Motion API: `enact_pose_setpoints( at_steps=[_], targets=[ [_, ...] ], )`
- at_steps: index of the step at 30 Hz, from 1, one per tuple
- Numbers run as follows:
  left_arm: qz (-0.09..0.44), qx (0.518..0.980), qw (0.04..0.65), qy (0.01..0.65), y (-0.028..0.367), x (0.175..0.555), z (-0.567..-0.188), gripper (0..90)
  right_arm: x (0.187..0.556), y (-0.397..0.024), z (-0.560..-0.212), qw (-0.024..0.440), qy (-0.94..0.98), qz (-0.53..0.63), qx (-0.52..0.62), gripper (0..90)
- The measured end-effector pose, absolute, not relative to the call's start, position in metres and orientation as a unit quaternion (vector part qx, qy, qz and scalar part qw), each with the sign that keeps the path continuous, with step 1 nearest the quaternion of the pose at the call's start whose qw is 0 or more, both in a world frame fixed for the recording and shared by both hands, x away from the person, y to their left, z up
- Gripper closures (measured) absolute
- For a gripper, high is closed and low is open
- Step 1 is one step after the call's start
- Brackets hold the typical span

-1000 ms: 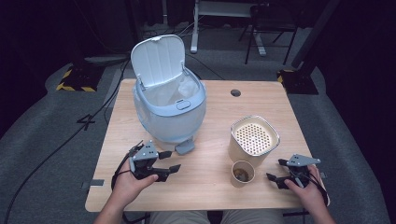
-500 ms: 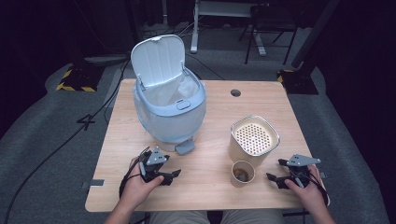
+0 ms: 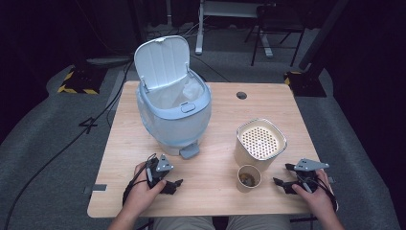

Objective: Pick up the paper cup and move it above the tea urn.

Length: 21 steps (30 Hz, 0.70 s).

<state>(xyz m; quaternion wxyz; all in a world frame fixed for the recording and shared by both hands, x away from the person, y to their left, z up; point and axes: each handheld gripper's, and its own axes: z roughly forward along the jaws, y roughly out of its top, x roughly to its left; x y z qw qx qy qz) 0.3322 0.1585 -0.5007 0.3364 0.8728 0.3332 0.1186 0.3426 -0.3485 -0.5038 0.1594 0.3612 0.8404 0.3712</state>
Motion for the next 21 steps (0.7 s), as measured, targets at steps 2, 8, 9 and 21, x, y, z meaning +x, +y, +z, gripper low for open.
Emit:
enact_pose_setpoints(
  at_steps=[2,8,9,21],
  targets=[
    [0.119,0.870,0.347,0.328,0.159,0.332,-0.503,14.7,0.342,-0.349,-0.503,0.159,0.840,0.370,0.364,19.1],
    [0.118,0.871,0.350,0.323,0.161,0.333,-0.504,14.4,0.340,-0.352,-0.499,0.155,0.840,0.368,0.368,20.8],
    [0.117,0.872,0.351,0.320,0.162,0.334,-0.504,14.4,0.339,-0.352,-0.498,0.155,0.840,0.368,0.366,20.8],
    [0.116,0.874,0.352,0.314,0.167,0.336,-0.504,14.0,0.329,-0.351,-0.477,0.140,0.842,0.388,0.348,22.6]
  ],
)
